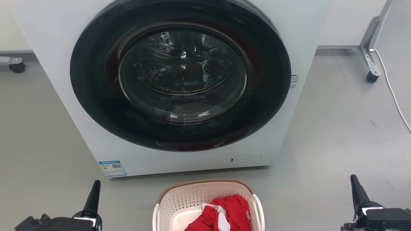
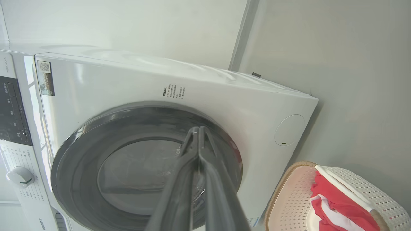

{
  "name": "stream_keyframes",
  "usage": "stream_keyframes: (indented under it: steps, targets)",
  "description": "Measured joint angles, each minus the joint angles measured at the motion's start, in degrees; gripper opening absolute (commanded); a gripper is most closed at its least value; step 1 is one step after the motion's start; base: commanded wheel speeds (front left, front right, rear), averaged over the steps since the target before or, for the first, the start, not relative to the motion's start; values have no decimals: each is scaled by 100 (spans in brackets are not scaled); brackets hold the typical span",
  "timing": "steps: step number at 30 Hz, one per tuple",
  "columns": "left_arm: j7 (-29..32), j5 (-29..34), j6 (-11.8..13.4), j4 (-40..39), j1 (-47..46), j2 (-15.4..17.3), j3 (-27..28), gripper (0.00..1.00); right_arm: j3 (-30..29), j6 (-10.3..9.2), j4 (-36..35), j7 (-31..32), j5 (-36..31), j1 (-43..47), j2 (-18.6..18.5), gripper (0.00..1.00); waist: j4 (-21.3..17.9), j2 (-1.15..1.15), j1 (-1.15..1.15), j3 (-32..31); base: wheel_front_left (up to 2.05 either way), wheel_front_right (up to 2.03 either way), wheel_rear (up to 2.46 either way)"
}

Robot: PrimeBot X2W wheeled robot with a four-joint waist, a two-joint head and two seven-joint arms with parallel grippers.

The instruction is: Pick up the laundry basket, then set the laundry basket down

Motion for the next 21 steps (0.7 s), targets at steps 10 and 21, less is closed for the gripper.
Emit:
stream_keyframes:
  steps: [10, 21]
  targets:
    - [152, -715, -169, 164, -129, -97, 191, 0, -274, 153, 94, 193, 758, -59, 105, 0, 13, 0, 0, -19, 0, 0, 0]
    - [200, -960, -176, 212, -204, -143, 247, 0, -368, 202, 121, 241, 1002, -94, 142, 0, 17, 0, 0, -24, 0, 0, 0]
